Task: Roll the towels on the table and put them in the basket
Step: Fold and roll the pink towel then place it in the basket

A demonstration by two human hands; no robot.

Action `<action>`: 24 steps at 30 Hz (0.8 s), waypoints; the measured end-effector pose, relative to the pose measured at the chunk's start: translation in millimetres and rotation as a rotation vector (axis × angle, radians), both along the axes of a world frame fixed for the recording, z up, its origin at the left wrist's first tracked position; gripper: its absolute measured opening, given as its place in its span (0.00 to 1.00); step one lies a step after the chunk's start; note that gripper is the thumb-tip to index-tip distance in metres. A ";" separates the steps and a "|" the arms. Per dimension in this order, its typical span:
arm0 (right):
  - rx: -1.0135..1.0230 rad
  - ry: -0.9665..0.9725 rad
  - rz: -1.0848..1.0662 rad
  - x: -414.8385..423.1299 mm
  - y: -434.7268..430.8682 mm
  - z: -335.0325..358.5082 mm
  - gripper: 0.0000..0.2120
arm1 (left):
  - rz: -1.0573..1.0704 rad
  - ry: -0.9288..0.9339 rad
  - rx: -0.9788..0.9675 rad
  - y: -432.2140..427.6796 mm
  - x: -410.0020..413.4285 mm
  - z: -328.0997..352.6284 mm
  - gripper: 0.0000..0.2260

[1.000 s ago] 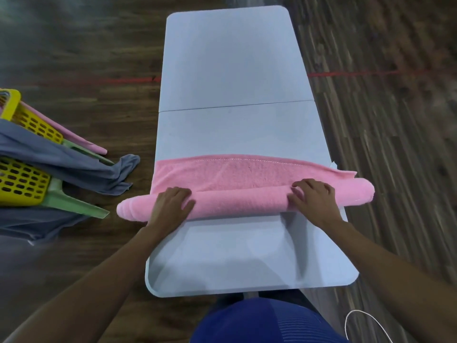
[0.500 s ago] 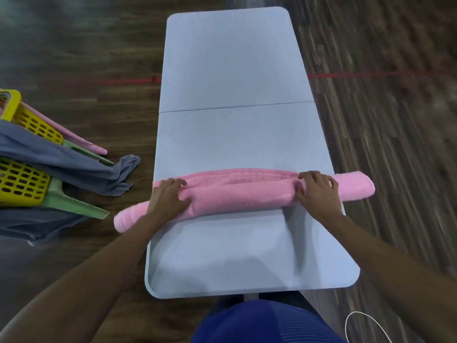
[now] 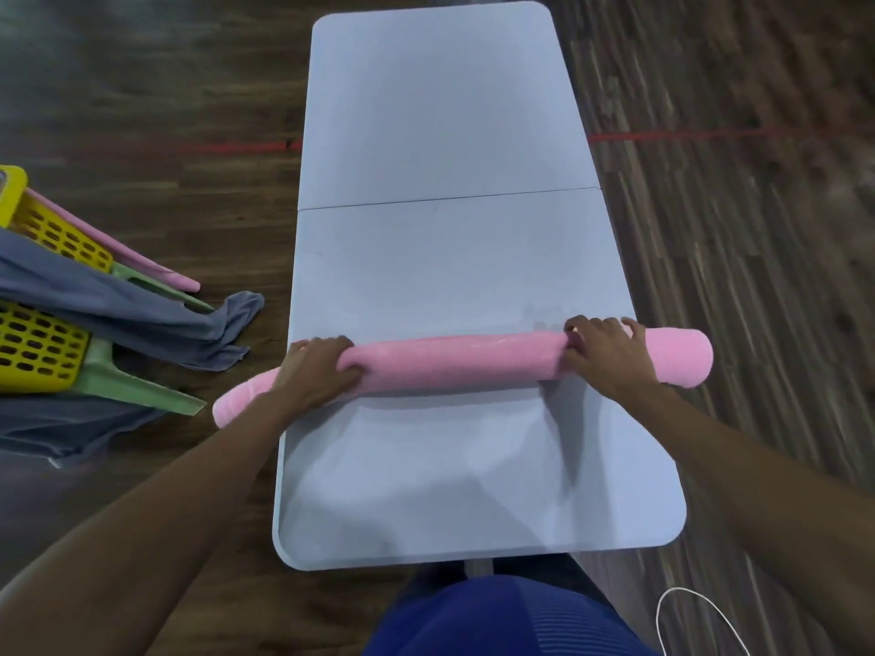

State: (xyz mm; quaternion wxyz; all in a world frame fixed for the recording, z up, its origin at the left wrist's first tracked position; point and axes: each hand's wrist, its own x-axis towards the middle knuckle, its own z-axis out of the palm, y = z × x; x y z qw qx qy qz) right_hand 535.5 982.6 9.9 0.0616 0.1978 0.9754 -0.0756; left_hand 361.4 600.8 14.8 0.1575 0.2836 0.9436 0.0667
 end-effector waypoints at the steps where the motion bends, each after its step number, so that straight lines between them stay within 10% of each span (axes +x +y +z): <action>1: 0.001 0.027 -0.025 -3.2 2.7 0.1 0.14 | 0.048 0.040 0.027 -1.0 -3.2 -3.5 0.24; 7: -0.073 -0.192 0.098 -1.0 32.8 2.1 0.44 | -0.115 -0.040 -0.125 -30.5 -20.3 -25.7 0.35; 12: -0.015 -0.278 0.144 6.3 39.1 -8.3 0.34 | 0.006 -0.026 -0.190 -42.1 -7.0 -30.6 0.31; 24: -0.599 -0.044 -0.551 -12.5 -96.8 -4.6 0.29 | 0.692 -0.356 0.209 107.1 93.7 -28.9 0.29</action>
